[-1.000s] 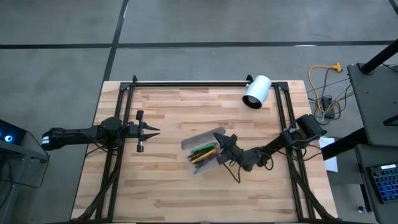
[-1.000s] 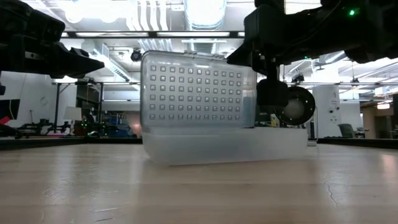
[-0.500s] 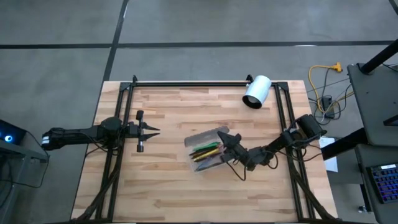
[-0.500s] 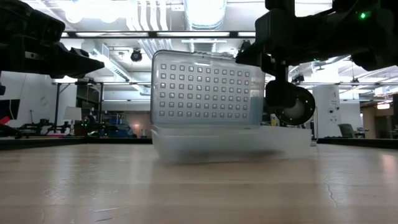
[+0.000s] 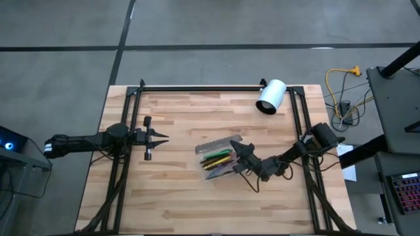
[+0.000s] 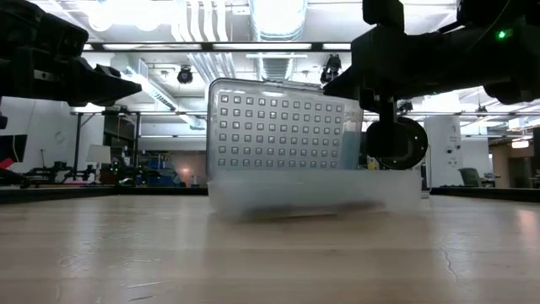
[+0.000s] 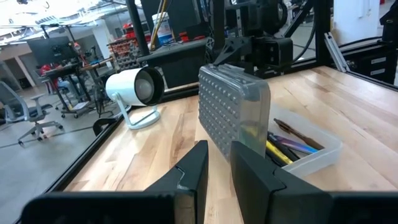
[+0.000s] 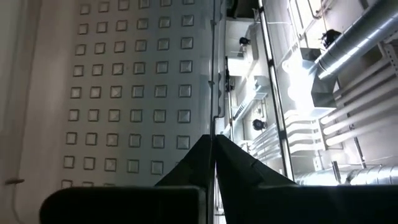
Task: Pick & place school supplies into a supply box
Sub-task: Close the supply box
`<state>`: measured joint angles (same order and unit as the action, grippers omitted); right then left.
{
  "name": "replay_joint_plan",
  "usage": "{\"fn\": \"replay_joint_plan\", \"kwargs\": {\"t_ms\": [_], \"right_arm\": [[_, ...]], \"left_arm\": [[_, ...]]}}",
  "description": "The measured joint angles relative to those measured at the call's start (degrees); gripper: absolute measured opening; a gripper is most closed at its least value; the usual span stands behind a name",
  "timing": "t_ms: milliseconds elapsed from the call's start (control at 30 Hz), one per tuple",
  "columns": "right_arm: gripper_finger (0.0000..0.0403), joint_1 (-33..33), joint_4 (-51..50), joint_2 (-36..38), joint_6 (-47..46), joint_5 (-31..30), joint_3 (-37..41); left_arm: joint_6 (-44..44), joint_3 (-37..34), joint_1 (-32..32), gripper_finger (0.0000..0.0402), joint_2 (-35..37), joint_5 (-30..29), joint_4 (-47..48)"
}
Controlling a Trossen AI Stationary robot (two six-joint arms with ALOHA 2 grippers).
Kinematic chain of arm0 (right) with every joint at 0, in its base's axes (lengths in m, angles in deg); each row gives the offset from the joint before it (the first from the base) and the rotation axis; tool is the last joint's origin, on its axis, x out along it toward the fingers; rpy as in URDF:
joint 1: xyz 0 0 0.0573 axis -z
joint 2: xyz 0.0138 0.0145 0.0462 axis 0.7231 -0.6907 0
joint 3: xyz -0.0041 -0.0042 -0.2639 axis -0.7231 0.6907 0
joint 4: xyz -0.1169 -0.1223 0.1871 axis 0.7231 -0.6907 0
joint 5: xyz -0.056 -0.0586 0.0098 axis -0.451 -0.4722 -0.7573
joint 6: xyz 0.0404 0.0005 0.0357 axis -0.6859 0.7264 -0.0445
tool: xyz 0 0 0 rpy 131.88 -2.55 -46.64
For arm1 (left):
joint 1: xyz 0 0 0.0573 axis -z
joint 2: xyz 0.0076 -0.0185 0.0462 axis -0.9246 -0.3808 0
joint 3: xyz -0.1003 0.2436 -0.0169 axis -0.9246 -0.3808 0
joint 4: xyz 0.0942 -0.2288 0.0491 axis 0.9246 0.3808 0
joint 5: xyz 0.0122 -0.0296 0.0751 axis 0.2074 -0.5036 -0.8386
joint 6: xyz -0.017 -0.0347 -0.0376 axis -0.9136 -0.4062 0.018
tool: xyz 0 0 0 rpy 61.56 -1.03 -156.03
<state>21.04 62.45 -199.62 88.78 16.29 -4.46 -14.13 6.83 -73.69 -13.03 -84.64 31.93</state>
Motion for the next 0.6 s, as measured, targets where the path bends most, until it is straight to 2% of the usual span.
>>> {"fn": "replay_joint_plan", "kwargs": {"t_ms": [600], "right_arm": [[0.0009,-5.3,-0.5,-0.2,-1.5,-1.2,-0.3]], "left_arm": [[0.0,0.0,0.0,0.0054,0.0,0.0,0.0]]}}
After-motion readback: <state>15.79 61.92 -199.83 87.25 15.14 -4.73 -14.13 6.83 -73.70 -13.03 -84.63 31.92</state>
